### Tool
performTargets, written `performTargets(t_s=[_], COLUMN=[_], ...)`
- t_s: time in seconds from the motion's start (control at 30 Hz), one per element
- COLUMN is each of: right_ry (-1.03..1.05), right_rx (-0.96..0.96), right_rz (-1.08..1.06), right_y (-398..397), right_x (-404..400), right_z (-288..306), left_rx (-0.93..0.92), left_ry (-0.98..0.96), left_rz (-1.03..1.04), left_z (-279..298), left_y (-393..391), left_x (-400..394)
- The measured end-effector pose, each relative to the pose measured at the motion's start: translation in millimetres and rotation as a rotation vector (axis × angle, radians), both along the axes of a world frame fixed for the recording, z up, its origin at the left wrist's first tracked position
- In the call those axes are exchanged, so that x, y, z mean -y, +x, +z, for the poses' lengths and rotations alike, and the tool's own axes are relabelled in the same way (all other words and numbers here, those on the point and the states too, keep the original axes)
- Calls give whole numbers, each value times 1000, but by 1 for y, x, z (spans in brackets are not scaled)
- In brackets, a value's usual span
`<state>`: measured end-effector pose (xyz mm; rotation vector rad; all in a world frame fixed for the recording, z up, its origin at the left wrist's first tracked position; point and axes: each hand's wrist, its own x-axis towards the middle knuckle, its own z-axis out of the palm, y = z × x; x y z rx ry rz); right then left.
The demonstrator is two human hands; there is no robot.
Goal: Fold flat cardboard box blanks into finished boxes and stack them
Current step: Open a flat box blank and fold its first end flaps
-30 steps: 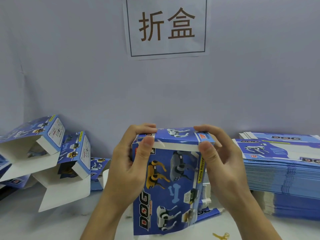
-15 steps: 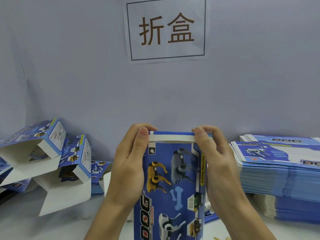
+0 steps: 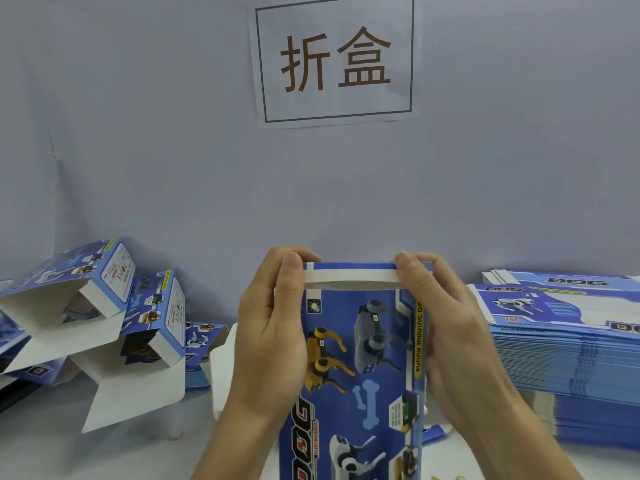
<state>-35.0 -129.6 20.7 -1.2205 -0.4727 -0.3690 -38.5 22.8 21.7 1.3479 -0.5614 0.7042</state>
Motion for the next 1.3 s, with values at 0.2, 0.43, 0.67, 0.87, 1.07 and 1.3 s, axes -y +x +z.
performTargets(t_s=[0.2,0.43,0.67,0.87,1.07,1.3], right_ry=[57,47,19,2,-33,-4], right_rx=[-32,-75,-7,9,30,99], right_rz=[83,222,253,252,218,244], right_y=[-2,-3,-1,-7,-8,-2], right_x=[4,11,12,7,5,3], right_z=[2,2,3,2,2,-5], left_rx=[-32,-70,-34,-11,-11,9], left_ry=[-2,-50,-72,26,80,57], left_rz=[-20,-119,-121,-58,-8,-13], left_z=[0,-1,0,-1,0,-1], left_y=[-1,1,3,0,-2,-1], left_x=[-3,-7,-9,-9,-14,-11])
